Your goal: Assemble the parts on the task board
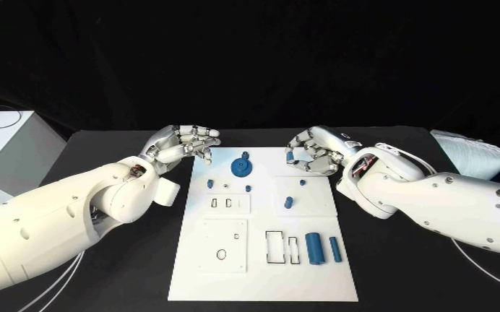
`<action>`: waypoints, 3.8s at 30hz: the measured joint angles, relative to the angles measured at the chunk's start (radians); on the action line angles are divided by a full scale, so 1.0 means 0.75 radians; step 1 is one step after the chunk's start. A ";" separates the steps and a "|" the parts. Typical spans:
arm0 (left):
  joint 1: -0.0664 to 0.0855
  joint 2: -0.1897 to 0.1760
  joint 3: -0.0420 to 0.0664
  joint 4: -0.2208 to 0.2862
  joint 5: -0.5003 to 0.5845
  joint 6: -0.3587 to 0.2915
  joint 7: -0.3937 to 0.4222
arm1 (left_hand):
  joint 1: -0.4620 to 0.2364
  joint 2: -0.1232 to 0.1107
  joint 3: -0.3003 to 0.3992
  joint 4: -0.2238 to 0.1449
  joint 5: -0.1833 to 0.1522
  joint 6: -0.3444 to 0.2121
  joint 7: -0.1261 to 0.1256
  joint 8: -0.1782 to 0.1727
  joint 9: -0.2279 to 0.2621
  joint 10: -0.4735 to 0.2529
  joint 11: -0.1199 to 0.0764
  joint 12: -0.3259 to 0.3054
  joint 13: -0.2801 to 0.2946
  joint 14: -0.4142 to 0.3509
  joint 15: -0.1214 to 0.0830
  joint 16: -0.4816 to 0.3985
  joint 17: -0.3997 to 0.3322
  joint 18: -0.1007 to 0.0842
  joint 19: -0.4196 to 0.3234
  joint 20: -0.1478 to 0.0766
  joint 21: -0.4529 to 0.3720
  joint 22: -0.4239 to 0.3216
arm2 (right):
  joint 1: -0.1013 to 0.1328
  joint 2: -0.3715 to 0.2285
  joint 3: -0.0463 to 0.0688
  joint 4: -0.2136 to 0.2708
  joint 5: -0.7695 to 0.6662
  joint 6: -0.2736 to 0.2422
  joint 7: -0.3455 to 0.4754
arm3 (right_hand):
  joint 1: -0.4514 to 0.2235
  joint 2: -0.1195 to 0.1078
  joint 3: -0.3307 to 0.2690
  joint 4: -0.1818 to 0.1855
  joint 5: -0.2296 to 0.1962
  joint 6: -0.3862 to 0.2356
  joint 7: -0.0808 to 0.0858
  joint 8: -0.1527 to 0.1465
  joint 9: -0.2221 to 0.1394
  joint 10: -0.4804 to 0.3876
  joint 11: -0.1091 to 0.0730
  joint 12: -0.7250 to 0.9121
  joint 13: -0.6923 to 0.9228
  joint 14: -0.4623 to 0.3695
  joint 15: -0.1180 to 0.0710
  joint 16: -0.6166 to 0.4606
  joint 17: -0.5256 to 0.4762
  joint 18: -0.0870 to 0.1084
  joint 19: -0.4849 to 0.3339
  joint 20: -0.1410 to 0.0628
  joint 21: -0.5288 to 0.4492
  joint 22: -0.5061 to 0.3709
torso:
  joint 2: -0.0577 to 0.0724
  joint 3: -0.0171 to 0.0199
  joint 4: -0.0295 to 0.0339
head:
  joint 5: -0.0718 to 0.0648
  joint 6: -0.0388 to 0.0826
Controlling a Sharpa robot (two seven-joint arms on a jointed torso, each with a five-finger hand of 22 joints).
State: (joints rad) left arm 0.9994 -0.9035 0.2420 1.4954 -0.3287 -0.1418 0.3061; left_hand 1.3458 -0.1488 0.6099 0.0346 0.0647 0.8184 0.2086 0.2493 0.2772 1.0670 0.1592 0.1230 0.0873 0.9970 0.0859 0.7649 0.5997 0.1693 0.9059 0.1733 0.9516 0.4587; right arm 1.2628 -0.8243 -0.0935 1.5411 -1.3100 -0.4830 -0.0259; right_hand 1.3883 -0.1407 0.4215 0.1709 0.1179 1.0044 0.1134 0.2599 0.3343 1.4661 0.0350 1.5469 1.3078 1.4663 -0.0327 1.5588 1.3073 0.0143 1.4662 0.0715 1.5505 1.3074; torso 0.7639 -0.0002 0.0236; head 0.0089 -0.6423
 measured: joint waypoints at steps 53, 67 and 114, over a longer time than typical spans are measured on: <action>-0.020 0.080 -0.001 -0.097 0.049 0.034 -0.091 | -0.001 0.013 -0.029 0.000 0.000 0.024 0.000 0.066 0.047 -0.010 -0.043 0.293 0.175 0.108 -0.050 0.222 0.092 0.000 0.084 -0.040 0.104 0.012 | -0.253 0.425 -0.033 -0.062 -0.249 -0.052 -0.430 | -0.025 -0.025 0.055 -0.041 0.027 -0.042 0.008 0.077 0.000 0.000 0.000 0.000 0.000 0.000 0.000 0.000 0.000 0.000 0.000 0.000 -0.011 0.000 | -0.063 -0.0086 0.0051 | 0.103 -0.109; -0.020 0.081 -0.001 -0.097 0.047 0.044 -0.096 | -0.001 0.013 -0.029 0.000 0.000 0.019 -0.005 0.066 0.047 -0.015 -0.048 0.293 0.177 0.108 -0.050 0.222 0.094 0.000 0.084 -0.040 0.108 0.014 | -0.266 0.437 -0.033 -0.068 -0.277 -0.105 -0.455 | -0.044 -0.045 0.055 -0.041 0.027 -0.038 0.004 0.093 0.001 0.000 0.000 0.000 0.000 0.000 0.000 0.000 0.000 0.000 0.000 0.000 -0.011 0.000 | -0.059 -0.0093 0.0059 | 0.097 -0.107; -0.021 0.078 -0.001 -0.097 0.035 0.054 -0.107 | -0.001 0.013 -0.026 0.004 0.000 0.014 0.000 0.066 0.046 -0.034 -0.038 0.293 0.178 0.108 -0.050 0.222 0.097 0.000 0.083 -0.040 0.108 0.014 | -0.282 0.471 -0.033 -0.129 -0.319 -0.157 -0.456 | -0.098 -0.099 0.054 -0.041 0.010 -0.100 0.033 0.081 0.025 -0.001 0.014 -0.057 0.000 0.000 0.010 0.000 0.000 0.000 0.000 0.000 -0.010 0.001 | -0.054 -0.0069 0.0046 | 0.096 -0.104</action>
State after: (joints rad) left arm 0.9838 -0.8452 0.2412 1.4228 -0.3025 -0.1011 0.2258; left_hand 1.3448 -0.1393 0.5905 0.0375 0.0646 0.8289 0.2085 0.2986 0.3120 1.0418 0.1305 0.3426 0.2208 1.0776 0.0486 0.9312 0.6723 0.1692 0.9685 0.1431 1.0328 0.4694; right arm 1.0509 -0.4711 -0.1182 1.4447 -1.5493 -0.6008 -0.3676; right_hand 1.3147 -0.2146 0.4622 0.1405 0.1252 0.9297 0.1384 0.3208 0.3529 1.4653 0.0452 1.5038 1.3081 1.4664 -0.0248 1.5588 1.3074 0.0143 1.4661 0.0717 1.5426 1.3079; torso 0.7237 -0.0054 0.0270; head 0.0807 -0.7204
